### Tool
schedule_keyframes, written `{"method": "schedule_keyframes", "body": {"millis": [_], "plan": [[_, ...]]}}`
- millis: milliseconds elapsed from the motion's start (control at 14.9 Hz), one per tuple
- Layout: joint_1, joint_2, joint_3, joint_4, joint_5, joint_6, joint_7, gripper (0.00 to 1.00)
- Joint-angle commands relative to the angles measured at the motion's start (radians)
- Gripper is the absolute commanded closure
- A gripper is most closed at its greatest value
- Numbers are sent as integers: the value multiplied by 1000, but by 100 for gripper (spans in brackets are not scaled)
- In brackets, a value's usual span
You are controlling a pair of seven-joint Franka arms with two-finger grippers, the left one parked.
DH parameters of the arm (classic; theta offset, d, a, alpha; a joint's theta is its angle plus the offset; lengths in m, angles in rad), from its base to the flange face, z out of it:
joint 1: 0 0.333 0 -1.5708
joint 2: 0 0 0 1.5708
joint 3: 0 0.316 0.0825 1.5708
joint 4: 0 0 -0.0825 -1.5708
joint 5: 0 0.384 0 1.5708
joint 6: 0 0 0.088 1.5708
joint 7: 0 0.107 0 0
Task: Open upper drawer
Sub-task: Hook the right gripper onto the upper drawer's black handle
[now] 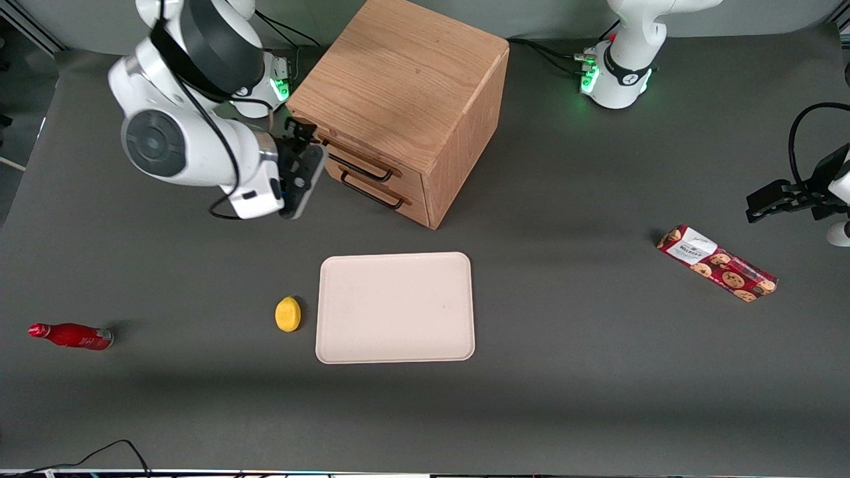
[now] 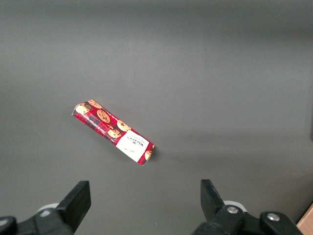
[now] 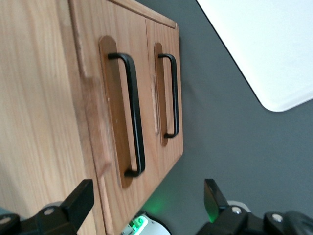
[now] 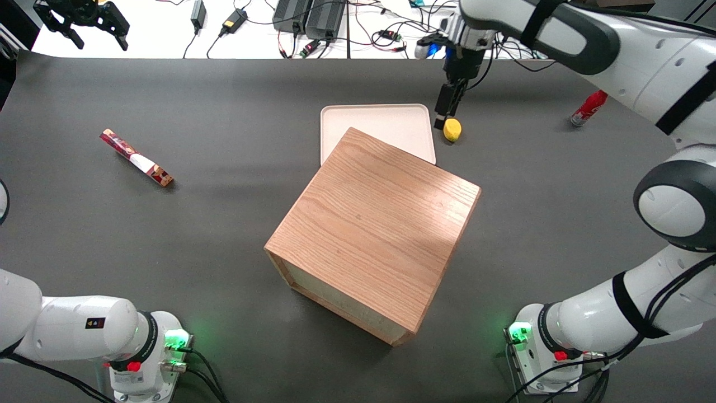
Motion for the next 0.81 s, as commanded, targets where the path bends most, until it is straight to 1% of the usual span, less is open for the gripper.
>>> {"method": "schedule_keyframes", "body": {"millis": [0,336,739], "plan": [[8,41,32,8,19,35,64,0],[8,30,52,-87,9,141,65,0],[7,-5,67,-179,8,201,66,0]]}}
